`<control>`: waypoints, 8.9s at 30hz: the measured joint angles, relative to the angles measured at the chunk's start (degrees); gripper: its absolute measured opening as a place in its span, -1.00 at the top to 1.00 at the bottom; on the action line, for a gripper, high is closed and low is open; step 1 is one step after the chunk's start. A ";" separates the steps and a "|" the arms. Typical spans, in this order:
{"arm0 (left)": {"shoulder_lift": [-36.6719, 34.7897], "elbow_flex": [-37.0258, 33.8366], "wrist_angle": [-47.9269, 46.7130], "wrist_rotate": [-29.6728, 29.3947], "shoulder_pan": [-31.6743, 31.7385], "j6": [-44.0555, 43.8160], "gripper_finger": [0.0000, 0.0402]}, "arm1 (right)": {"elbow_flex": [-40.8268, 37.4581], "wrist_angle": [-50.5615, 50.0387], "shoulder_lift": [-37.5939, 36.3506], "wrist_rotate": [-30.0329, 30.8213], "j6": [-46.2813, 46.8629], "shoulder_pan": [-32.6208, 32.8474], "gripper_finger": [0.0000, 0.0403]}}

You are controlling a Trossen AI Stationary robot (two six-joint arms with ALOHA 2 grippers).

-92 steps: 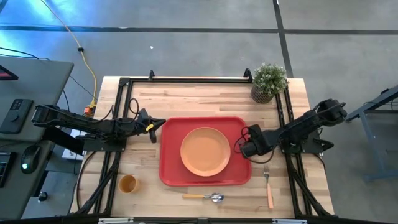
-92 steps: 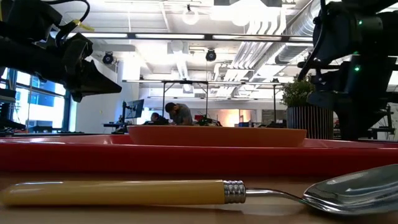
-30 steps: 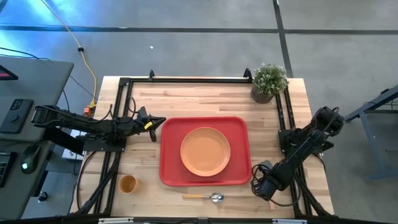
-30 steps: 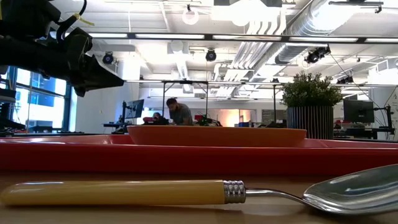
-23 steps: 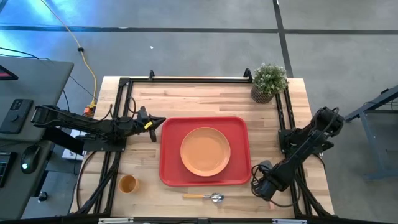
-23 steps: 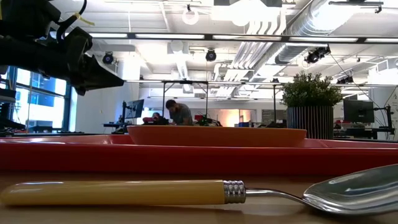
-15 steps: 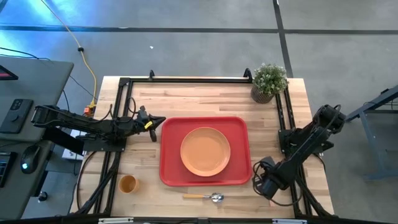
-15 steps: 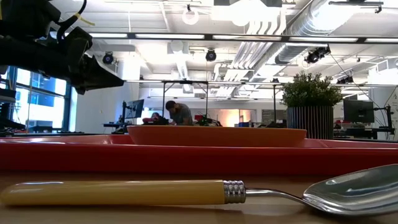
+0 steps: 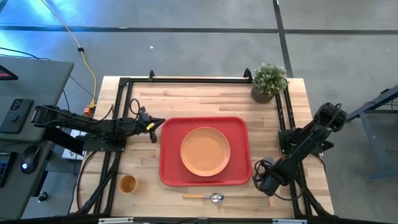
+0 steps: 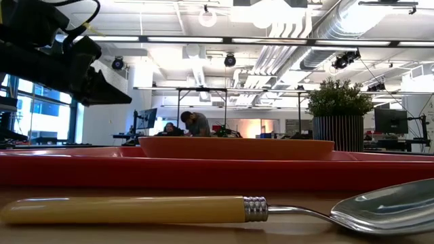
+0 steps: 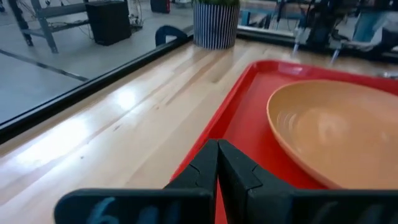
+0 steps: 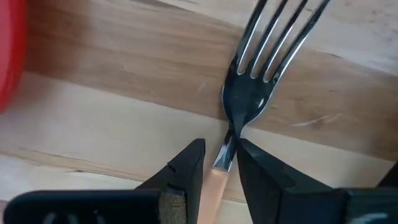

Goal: Pick and place plate/cup/fork/spoon on tray
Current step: Put the orange fork on the red serving tray to the right of the orange plate, then put the orange spoon on the red serving tray to the right of the orange fork

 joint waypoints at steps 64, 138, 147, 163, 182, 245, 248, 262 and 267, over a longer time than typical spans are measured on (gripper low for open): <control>-0.02 0.00 -10.35 2.91 -0.04 -0.94 1.00 | -0.82 15.89 -2.49 24.68 -30.53 -35.01 0.94; -0.02 -0.02 -8.12 5.66 -8.77 -1.00 1.00 | 70.43 -16.28 37.01 36.62 -49.27 -16.19 0.46; -0.02 -0.02 -10.85 8.13 -8.76 0.21 1.00 | 73.97 -7.67 42.71 32.21 -52.83 -16.28 0.46; -0.02 0.00 -4.70 7.78 -8.70 3.78 1.00 | 73.97 4.12 43.21 45.82 -69.00 -22.25 0.46; -0.02 -0.01 -2.79 11.83 -8.72 -4.57 1.00 | 73.95 -30.80 43.06 44.41 -27.87 -15.34 0.45; -0.02 -0.02 -0.69 7.92 -8.68 -9.03 1.00 | 62.64 -14.79 39.89 13.65 -9.82 -5.32 -0.16; -0.02 -0.02 -0.69 7.96 -8.68 -9.05 1.00 | 59.80 -10.64 39.89 15.17 -8.17 -5.28 -0.16; -0.02 -0.02 -1.21 7.93 -8.68 -9.03 1.00 | 56.77 -7.80 39.15 17.74 -9.79 -5.55 -0.16; -0.02 -0.02 -1.59 7.63 -8.68 -9.03 1.00 | 56.77 -8.24 39.15 17.36 -11.84 -6.25 -0.16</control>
